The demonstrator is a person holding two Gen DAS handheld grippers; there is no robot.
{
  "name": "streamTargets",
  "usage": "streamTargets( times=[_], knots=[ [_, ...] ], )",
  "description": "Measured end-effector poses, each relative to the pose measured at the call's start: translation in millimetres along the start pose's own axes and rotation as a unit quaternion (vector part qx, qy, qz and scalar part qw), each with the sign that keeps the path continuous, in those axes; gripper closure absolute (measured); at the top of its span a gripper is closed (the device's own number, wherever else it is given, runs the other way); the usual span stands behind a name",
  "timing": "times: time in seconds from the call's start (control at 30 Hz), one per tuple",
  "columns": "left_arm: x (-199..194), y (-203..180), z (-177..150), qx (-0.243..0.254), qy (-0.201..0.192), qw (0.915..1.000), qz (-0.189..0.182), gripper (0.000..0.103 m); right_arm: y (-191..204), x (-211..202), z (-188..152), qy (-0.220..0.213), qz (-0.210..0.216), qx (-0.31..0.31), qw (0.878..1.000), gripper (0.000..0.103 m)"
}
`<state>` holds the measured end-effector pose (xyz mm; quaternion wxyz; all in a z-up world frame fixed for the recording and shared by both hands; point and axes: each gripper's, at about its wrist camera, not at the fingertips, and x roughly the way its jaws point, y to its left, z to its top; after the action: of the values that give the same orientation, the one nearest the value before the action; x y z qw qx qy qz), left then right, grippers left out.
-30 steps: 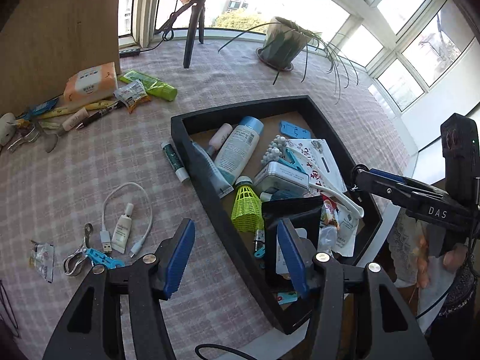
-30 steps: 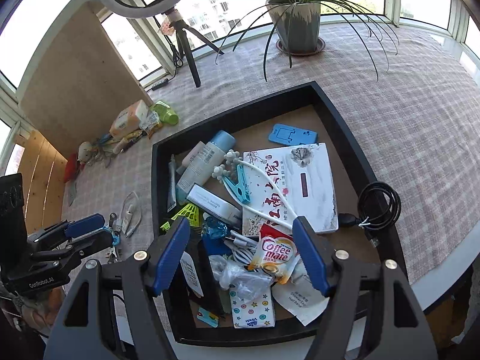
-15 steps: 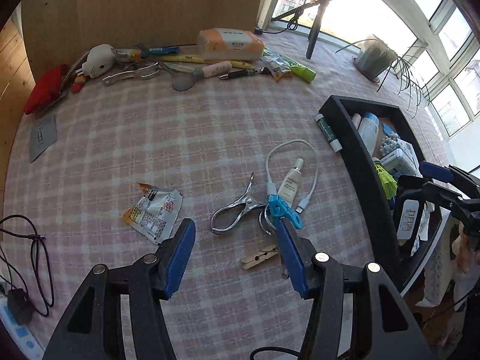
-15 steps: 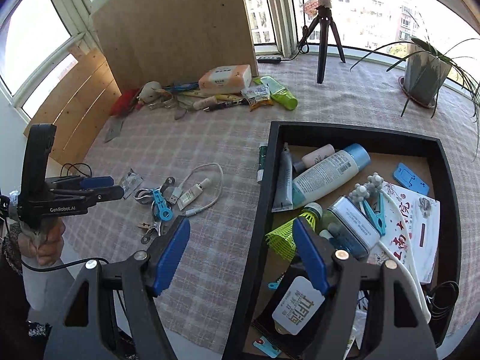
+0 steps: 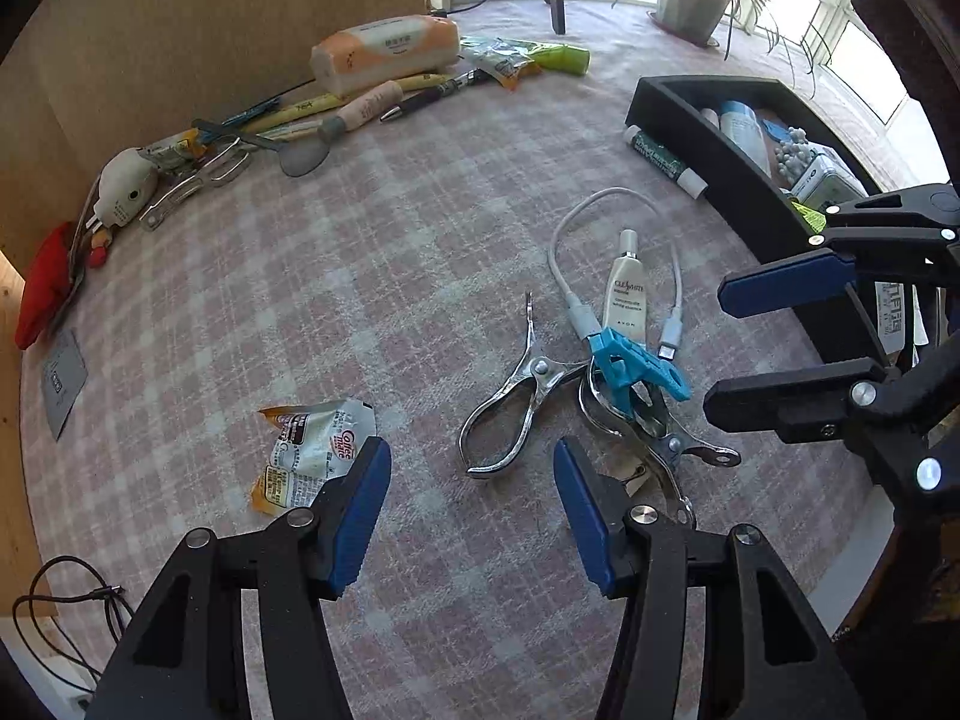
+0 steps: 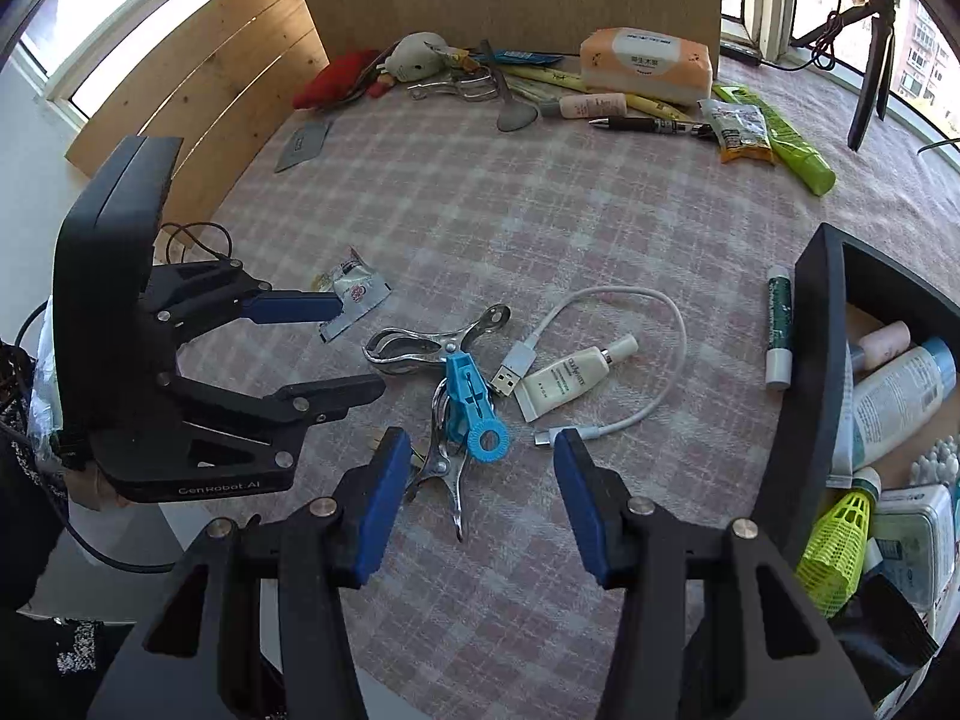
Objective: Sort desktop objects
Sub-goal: 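Grasp the silver clamp with the left tool while the right tool grasps the blue clip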
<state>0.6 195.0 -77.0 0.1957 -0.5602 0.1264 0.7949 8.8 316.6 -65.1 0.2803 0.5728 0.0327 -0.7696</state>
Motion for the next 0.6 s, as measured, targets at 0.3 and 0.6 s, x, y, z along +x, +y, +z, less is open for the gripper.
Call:
streamTargets(
  times=[0.3,0.6],
  knots=[
    [14,0,9,0.02,0.0,0.9997,-0.014,0.057,-3,35,18,0.031,0.013,-0.011,0.999,0.061],
    [21,-3,16,0.019,0.002,0.9996,-0.021,0.071,-9,47,25,0.039,0.035,0.02,0.998,0.084]
  ],
)
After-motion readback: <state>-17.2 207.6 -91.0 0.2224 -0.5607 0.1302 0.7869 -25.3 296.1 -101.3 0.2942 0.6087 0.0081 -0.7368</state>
